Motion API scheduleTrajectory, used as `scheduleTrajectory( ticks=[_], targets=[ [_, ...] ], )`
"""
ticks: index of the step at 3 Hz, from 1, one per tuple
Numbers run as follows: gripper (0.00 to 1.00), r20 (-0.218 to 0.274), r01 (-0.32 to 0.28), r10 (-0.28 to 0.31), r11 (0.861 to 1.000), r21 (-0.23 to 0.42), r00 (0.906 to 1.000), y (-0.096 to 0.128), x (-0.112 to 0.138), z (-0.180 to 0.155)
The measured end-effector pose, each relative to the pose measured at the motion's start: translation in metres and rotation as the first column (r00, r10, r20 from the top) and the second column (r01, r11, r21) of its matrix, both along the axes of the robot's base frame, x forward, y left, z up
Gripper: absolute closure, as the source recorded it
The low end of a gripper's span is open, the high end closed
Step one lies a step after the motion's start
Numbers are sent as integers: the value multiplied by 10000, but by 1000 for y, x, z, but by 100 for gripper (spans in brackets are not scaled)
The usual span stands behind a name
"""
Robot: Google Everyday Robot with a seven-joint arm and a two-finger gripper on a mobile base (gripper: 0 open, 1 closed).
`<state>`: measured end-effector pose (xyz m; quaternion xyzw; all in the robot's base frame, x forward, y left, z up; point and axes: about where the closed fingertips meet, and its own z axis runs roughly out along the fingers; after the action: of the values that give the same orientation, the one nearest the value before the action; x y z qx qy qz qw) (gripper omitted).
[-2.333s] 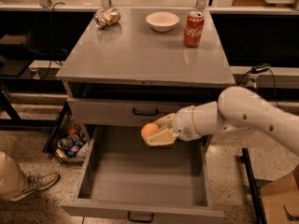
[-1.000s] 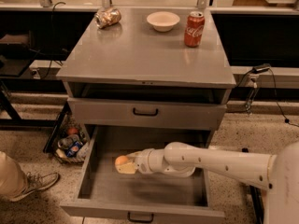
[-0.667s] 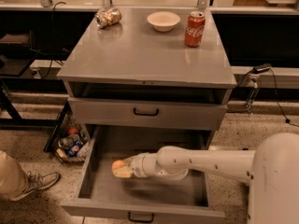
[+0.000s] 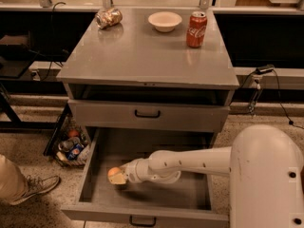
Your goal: Place orange into middle drawer
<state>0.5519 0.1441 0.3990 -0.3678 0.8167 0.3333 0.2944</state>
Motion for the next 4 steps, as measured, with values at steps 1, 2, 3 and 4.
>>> scheduleTrajectory(
  ticks=[1, 2, 3, 4],
  targets=[
    [58, -85, -82, 81, 9999, -77, 9999, 7, -1, -7],
    [34, -102, -119, 118, 9999, -87, 9999, 8, -1, -10],
    [12, -85, -133, 132, 9999, -95, 9999, 5, 0, -9],
    [0, -37, 29, -29, 10000, -27, 10000, -2, 2, -6]
  ],
)
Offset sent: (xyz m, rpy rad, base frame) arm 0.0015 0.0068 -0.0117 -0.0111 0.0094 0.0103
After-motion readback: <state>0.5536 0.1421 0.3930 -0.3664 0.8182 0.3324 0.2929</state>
